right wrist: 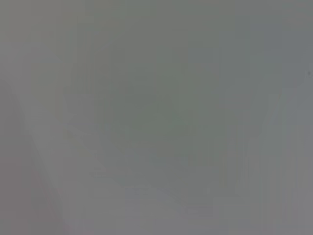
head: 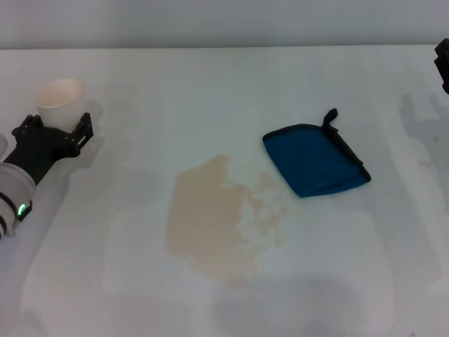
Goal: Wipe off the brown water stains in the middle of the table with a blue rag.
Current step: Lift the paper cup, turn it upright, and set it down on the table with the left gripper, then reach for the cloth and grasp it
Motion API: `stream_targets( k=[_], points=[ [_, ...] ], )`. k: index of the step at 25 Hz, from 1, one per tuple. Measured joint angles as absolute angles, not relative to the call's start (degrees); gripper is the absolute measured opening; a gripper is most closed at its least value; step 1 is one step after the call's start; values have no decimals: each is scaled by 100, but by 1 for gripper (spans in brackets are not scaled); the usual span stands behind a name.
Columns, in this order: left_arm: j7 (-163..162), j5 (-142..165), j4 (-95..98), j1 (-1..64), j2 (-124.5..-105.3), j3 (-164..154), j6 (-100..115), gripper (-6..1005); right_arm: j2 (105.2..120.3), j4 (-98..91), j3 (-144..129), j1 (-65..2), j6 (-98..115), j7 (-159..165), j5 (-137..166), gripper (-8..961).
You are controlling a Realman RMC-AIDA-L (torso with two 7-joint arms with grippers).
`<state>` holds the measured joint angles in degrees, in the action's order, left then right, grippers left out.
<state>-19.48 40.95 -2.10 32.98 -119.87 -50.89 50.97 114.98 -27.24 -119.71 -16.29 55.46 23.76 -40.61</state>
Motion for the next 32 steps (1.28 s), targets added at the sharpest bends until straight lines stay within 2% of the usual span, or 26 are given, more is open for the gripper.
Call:
stream_targets(
  k=[13,27,32],
  points=[
    [-1938,4096,-269,3304,-11996,-5089,4839,742,11496,-2673,-11970,-1628,5637,2421,-4070,604],
    [-1997,4066,-367,3218,-12006,-5053,4907,884,11486,-2665,-11970,-1584,5683,2515,-4079,604],
    [-2002,4069,-449,3155,-12006,-5052,5103,883,11487,-2663,-11971,-1582,5777,2519,-4075,604]
  ],
)
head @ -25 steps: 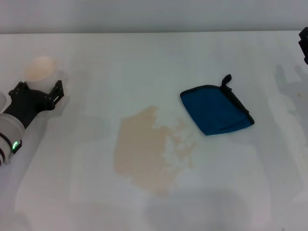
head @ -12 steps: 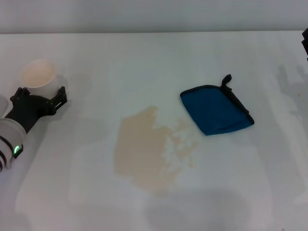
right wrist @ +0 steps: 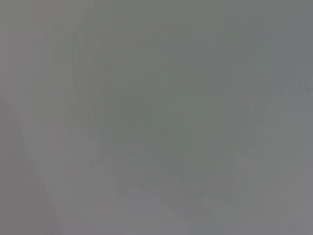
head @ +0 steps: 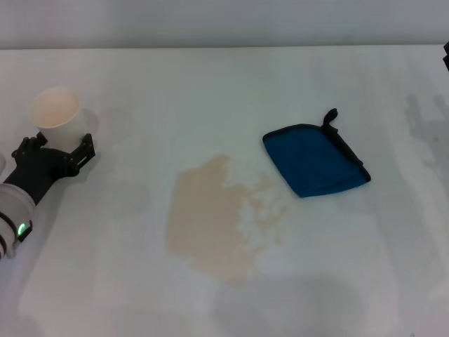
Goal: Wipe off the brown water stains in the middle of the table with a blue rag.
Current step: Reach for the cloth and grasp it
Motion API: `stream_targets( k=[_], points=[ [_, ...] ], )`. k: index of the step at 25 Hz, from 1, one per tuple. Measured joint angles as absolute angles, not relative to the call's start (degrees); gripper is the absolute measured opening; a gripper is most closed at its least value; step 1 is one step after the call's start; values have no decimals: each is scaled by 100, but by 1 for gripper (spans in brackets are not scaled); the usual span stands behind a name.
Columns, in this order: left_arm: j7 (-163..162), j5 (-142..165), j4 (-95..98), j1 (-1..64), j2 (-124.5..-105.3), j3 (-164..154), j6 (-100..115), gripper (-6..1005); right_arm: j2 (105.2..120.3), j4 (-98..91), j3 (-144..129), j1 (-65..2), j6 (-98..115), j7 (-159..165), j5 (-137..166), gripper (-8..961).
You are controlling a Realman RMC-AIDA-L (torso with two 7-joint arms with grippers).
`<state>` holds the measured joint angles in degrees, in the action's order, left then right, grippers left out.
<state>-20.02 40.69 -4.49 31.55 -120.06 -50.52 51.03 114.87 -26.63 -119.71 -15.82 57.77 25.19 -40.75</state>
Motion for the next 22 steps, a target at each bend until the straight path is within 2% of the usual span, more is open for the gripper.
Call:
stream_targets(
  k=[16,22],
  points=[
    [-2004,4083,-676,2795,-12005,-5065,5579,882,11488,-2663,-11935,-1564,5986,2601,-4066,602],
    [-2055,4097,-840,2387,-12006,-5093,7351,884,11487,-2663,-11891,-1572,5990,2602,-4064,602]
  ],
)
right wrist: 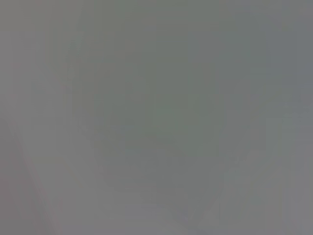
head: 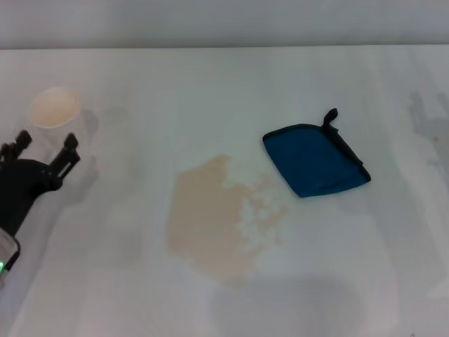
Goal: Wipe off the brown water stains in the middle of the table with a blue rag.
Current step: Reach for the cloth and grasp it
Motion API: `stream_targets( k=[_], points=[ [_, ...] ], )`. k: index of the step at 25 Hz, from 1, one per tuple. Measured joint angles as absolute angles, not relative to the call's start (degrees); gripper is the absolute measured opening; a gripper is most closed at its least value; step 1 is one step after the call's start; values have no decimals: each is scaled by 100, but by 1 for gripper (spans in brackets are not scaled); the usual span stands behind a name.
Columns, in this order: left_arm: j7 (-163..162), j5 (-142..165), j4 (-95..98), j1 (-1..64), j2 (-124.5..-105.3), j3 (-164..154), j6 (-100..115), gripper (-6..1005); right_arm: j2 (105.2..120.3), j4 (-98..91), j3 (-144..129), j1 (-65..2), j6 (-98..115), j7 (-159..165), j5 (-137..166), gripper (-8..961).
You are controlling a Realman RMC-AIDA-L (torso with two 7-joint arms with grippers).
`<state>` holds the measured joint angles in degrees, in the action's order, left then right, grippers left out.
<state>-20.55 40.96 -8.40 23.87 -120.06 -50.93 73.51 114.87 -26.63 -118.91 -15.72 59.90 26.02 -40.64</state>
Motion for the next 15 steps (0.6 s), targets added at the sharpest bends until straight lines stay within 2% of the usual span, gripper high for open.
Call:
stream_targets(
  k=[9,11,15],
  points=[
    [-3417,3952,-473,2037,-11945,-5053,8307,880,11468,-2679,-11930,-1620,5990,2781,-3903,601],
    [-3422,3791,-403,1989,-11941,-5052,8308,880,11408,-2712,-11914,-1640,5990,3031,-3595,600],
    [-3470,3367,-372,1881,-11919,-5049,8322,879,11083,-2762,-11906,-1890,5966,4160,-2582,600]
  ],
)
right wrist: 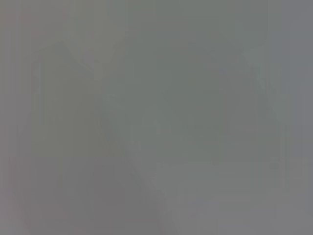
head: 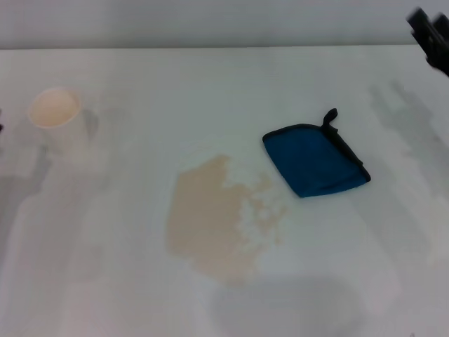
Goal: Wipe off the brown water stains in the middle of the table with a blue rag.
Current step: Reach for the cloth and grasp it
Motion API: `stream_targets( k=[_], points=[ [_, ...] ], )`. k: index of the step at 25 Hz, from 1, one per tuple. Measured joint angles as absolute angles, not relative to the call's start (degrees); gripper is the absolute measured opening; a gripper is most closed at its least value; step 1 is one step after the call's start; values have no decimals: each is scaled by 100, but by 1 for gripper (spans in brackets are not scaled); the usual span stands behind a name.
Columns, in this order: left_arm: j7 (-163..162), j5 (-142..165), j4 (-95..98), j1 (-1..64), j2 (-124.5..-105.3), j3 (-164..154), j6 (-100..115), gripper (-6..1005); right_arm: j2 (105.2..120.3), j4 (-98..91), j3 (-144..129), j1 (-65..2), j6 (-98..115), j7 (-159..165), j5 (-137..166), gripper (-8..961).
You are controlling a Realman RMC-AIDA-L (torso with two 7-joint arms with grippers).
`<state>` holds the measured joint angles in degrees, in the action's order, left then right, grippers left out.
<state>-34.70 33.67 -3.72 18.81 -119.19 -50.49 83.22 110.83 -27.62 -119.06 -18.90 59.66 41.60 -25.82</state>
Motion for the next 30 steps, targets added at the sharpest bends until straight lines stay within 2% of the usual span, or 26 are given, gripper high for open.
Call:
stream_targets(
  k=[5,7,11,14,18,22,27,30],
  points=[
    [-3474,3133,-319,1785,-11923,-5046,8331,880,10480,-2721,-11904,-2629,5921,6110,-797,599],
    [-3475,3120,-331,1783,-11927,-5045,8332,880,10295,-2729,-11902,-2912,5918,6733,-147,599],
    [-3566,3120,-362,1759,-11941,-5044,8343,880,10018,-3048,-11640,-3375,5822,7486,1210,598],
    [-3733,3120,-383,1731,-11952,-5045,8345,880,9928,-3328,-11134,-3647,5506,8400,2690,598],
    [-3778,3114,-388,1715,-11962,-5045,8341,881,9950,-3624,-10198,-4069,5355,10191,5584,597],
    [-3811,3111,-388,1713,-11963,-5045,8335,881,10125,-4152,-9414,-4476,5634,11880,8593,597],
    [-3940,3111,-389,1720,-11969,-5045,8317,881,10504,-4558,-8475,-5057,6545,12948,11225,596],
    [-3945,3111,-395,1754,-11970,-5045,8309,881,10823,-4594,-7933,-5446,7291,13151,12548,596]
  ],
)
